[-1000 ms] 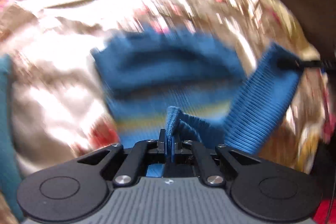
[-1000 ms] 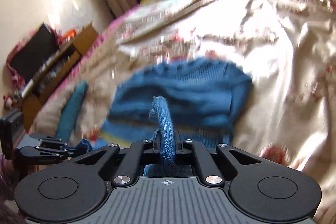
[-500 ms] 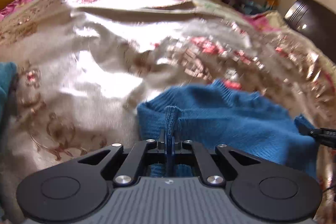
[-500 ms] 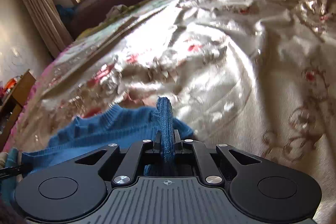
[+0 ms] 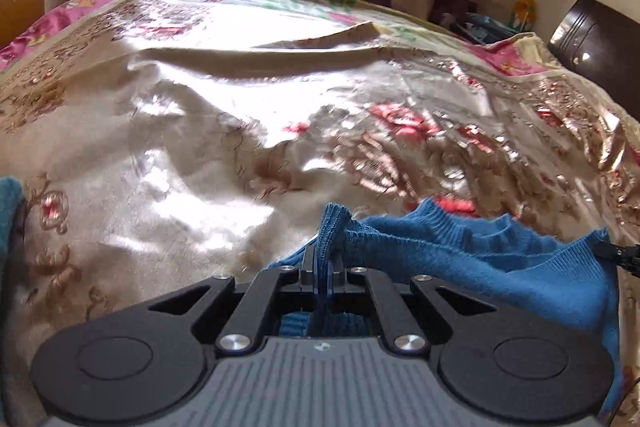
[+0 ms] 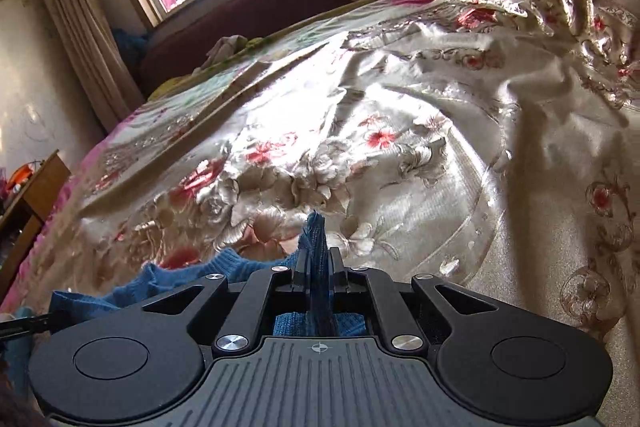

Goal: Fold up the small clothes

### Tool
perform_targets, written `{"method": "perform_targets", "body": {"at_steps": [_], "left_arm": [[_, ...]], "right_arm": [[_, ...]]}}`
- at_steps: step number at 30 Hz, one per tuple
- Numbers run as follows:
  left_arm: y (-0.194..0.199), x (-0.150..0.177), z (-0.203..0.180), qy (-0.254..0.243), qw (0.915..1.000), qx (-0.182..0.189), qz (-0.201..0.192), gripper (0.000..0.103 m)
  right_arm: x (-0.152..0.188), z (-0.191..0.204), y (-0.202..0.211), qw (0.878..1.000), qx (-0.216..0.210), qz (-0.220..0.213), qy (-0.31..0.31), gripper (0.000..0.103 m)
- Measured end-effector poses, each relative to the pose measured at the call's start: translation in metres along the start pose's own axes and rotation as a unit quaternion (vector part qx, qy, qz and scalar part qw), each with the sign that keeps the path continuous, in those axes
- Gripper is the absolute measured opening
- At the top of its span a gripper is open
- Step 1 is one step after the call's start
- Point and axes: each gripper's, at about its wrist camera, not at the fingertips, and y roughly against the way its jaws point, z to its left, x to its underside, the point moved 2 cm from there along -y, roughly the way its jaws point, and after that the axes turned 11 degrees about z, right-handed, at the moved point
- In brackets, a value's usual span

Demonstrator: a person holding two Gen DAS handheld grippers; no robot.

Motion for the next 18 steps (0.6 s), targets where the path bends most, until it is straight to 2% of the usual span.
{"method": "perform_targets", "body": {"at_steps": [2,4,7,11,13,15,16,18], "left_arm": [[-0.009,0.006,0.007,0.009,0.9998,-0.005,0.02,0.012],[-0.013,0.011,0.013,0.021,0.9993,0.001,0.03,0.013],[-0.007,0.01,0.014,0.032,0.9988,0.017,0.034,0.013],[-0.003,0.003,0.009,0.037,0.9977,0.043,0.038,0.023],[-0.006,0.002,0.002,0.023,0.998,0.036,0.047,0.023],[-0.006,0.003,-0.006,-0.003,0.9986,0.023,0.047,0.022],[-0.002,0.003,-0.009,-0.014,0.999,0.02,0.038,0.017],[0.009,-0.001,-0.008,-0.013,0.9997,0.017,0.009,0.015]], "right_arm": [[0.008,-0.002,-0.011,1.0,0.007,0.022,0.005,0.007],[0.017,-0.005,-0.021,0.999,0.004,0.05,0.0,0.013],[0.023,-0.007,-0.02,0.999,-0.009,0.048,-0.006,0.014],[0.016,-0.01,-0.021,0.997,-0.034,0.056,-0.028,0.022],[0.014,-0.005,-0.025,0.998,-0.022,0.065,-0.014,0.022],[0.013,0.003,-0.023,0.998,-0.011,0.066,0.01,0.014],[0.013,0.007,-0.019,0.998,-0.016,0.061,0.016,0.01],[0.009,0.009,-0.005,0.999,-0.035,0.036,0.013,0.006]]}}
